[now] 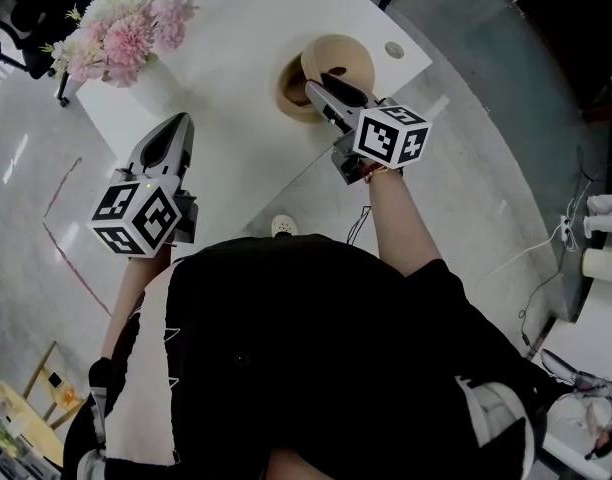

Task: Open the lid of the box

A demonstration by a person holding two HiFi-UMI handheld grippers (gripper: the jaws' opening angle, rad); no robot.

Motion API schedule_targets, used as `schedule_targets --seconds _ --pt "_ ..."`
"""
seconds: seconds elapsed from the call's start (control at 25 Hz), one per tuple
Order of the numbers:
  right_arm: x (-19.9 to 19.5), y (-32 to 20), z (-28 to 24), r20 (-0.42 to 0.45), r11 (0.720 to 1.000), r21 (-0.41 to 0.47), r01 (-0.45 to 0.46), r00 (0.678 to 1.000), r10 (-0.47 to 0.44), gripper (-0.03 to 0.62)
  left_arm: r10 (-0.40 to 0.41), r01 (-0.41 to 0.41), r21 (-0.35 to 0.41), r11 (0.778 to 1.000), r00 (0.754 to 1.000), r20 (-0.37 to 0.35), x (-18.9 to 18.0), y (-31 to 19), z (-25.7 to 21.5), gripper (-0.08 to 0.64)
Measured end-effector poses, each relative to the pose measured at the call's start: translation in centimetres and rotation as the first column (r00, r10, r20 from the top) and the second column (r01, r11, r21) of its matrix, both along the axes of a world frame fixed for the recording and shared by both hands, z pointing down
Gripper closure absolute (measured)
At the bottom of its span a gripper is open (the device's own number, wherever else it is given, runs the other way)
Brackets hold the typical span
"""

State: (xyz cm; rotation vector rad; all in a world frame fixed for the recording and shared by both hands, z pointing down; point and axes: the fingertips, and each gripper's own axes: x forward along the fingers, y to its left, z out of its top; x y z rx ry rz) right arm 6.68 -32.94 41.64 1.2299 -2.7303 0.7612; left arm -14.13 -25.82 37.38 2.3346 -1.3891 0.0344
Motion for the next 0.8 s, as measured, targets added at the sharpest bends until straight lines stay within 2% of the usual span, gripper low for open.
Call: schedule_targets --seconds 0.6,0.8 --pt "1.3 0.7 -1.7 0.02 0.998 0.059 -0.036 0.999 0.035 0.479 0.03 -0.03 0.011 0.999 0.999 -0.013 1.2 -0.4 -0.3 0.549" --pt "1.9 0.8 -2.4 0.052 0.996 0.07 -0.062 0.997 0.058 0.483 0.038 -0.038 0.015 0.999 0.999 -0.012 1.4 -0.6 -0.4 0.549"
